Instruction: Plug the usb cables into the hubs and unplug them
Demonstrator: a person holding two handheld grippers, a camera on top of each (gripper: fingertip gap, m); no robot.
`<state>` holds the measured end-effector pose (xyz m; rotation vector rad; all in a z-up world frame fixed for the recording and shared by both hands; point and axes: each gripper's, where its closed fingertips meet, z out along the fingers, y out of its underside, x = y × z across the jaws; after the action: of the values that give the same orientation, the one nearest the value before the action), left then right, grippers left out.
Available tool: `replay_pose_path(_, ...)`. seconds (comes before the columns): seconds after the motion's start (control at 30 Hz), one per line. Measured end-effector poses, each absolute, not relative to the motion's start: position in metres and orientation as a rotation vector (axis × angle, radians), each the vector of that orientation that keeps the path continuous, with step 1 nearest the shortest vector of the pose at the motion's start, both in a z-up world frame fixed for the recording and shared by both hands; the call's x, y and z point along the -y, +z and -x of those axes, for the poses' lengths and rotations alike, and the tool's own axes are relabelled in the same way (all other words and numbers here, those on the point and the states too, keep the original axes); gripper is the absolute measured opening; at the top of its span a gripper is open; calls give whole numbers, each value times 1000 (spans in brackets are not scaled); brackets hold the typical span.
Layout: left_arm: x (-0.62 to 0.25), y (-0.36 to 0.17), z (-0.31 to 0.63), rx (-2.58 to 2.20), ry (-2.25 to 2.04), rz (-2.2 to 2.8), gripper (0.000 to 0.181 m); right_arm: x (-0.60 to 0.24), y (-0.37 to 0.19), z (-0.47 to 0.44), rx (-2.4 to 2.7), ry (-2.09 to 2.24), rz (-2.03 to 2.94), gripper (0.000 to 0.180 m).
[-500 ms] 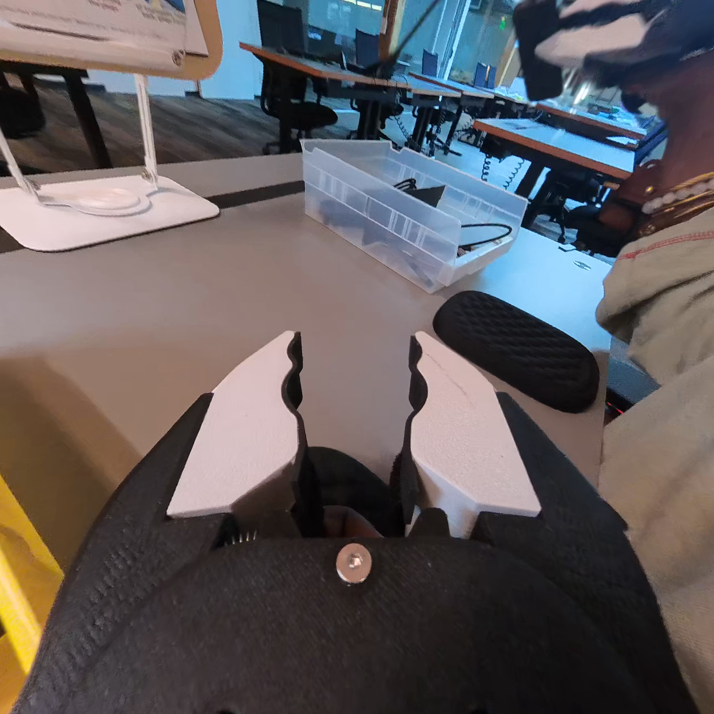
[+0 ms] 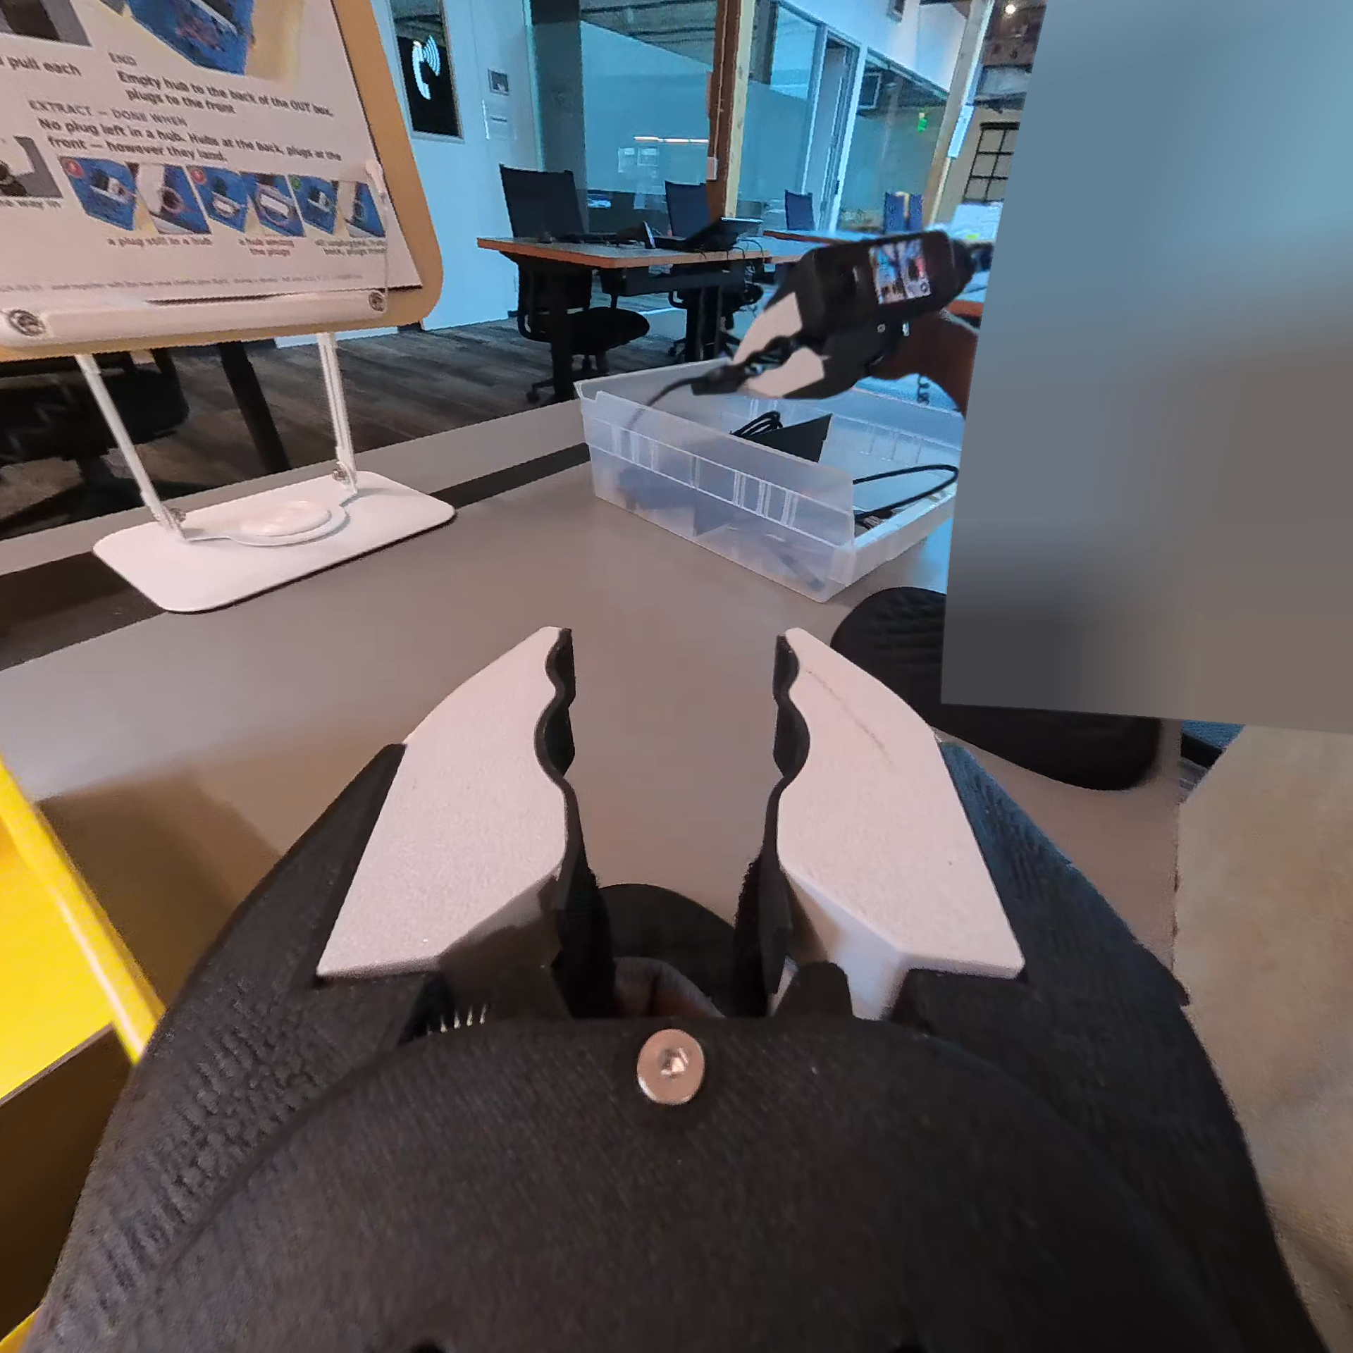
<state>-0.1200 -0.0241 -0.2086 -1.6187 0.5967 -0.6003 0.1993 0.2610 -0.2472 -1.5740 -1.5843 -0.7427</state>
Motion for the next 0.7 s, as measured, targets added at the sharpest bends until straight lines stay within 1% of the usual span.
replay_pose_path(0.03, 24, -208, 121, -592, -598, 1618, 53, -262, -258, -203, 1573, -683, 1653, 12)
replay_pose_path(0.1, 24, -207, 124, -585, -596, 1616, 53, -260, -276, -208, 1520, -523, 1826, 21)
replay_pose_path(0.17, 24, -206, 127, -578, -588, 1615, 53, -258, -275, -209, 1434, -399, 1897, 28)
replay_pose_path(0.23, 23, -206, 130, -570, -574, 1621, 53, -253, -266, -205, 1357, -275, 1931, 46)
replay_pose_path(0.3, 21, -204, 135, -556, -541, 1620, 54, -248, -253, -204, 1273, -207, 1957, 59)
replay_pose_path(0.4, 16, -195, 149, -489, -453, 1590, 61, -236, -231, -200, 1157, -134, 1932, 73)
replay_pose_path(0.47, 12, -188, 165, -402, -386, 1558, 70, -226, -218, -195, 1064, -75, 1918, 81)
replay_pose_path(0.53, 9, -185, 184, -314, -323, 1545, 75, -203, -210, -184, 968, 48, 1920, 84)
replay_pose_path(0.63, 5, -197, 216, -206, -187, 1610, 80, -147, -201, -139, 874, 394, 1807, 94)
replay_pose_path(0.7, 3, -211, 235, -156, -79, 1666, 80, -115, -204, -116, 789, 527, 1745, 105)
